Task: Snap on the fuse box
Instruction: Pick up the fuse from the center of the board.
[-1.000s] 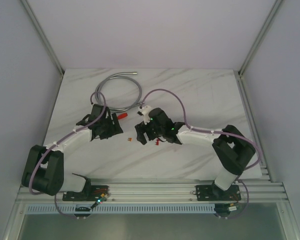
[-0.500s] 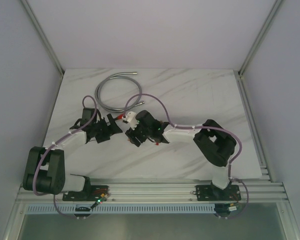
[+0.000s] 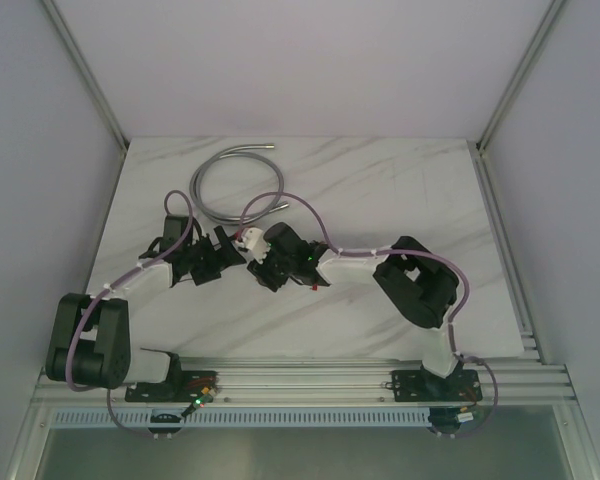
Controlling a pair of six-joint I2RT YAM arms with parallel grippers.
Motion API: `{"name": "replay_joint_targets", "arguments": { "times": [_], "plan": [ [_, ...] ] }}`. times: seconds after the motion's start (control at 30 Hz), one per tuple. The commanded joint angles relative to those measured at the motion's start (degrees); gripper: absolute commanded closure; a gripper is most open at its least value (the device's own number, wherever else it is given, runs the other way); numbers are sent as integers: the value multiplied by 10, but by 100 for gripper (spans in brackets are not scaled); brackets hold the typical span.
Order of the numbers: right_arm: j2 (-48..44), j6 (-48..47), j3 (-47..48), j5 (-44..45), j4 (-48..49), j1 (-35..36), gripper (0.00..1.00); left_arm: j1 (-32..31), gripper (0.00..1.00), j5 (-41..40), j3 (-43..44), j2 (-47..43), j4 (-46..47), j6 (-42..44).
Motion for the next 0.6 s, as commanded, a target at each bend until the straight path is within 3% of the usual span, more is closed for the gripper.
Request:
{"name": "replay_joint_targets", "arguments": {
  "times": [0.0, 0.37, 0.57],
  "plan": [
    [19, -17, 15, -3, -2, 4, 52, 3, 3, 8, -7, -6, 6, -5],
    [40, -47, 24, -11, -20, 10, 53, 4, 2, 1, -8, -4, 7, -8],
    [48, -54, 29, -19, -33, 12, 62, 4, 2, 2, -8, -2, 6, -9]
  ]
}}
